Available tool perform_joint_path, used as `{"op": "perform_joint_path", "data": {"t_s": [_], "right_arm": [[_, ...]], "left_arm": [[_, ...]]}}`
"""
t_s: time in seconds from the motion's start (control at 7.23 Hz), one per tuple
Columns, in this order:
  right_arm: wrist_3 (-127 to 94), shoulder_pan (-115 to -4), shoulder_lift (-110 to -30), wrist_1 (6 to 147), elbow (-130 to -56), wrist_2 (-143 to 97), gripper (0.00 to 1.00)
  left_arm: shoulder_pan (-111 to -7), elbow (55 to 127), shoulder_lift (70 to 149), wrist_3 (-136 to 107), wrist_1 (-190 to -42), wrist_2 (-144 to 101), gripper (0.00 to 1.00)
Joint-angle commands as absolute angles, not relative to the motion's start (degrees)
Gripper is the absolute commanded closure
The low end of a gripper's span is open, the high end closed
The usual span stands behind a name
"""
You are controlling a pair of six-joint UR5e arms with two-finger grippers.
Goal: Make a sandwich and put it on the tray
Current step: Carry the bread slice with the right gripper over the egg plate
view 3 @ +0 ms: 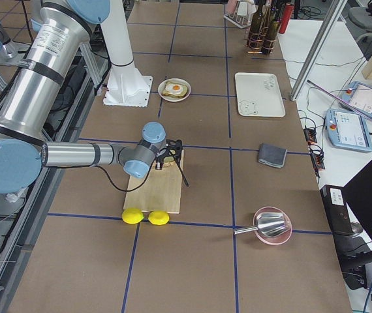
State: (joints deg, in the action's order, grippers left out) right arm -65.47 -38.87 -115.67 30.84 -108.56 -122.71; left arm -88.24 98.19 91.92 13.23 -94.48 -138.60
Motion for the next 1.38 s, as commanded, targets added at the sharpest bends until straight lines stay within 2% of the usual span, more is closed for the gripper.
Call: {"op": "perform_joint_path", "data": {"t_s": [0.0, 0.14, 0.55, 0.97, 1.25], "right_arm": [[-69.14, -38.76, -115.23, 24.73, -108.64, -122.87, 1.00], [-73.17, -38.59, -112.96, 22.61, -108.81, -122.96, 1.00], [-84.00, -36.84, -97.87, 23.73, -108.11, -123.14, 1.00], [-95.79, -25.54, -80.90, 23.82, -100.92, -116.07, 1.00], [-96.85, -21.28, -70.89, 35.52, -100.46, -109.53, 1.00]], "left_arm": [[-88.24, 98.26, 91.93, 13.27, -94.48, -138.60, 0.00], [-88.24, 98.26, 91.93, 13.27, -94.48, -138.69, 0.00], [-88.24, 98.26, 91.93, 13.27, -94.48, -138.69, 0.00], [-88.24, 98.35, 92.02, 13.27, -94.48, -138.69, 0.00], [-88.24, 98.44, 92.02, 13.27, -94.48, -138.69, 0.00]]}}
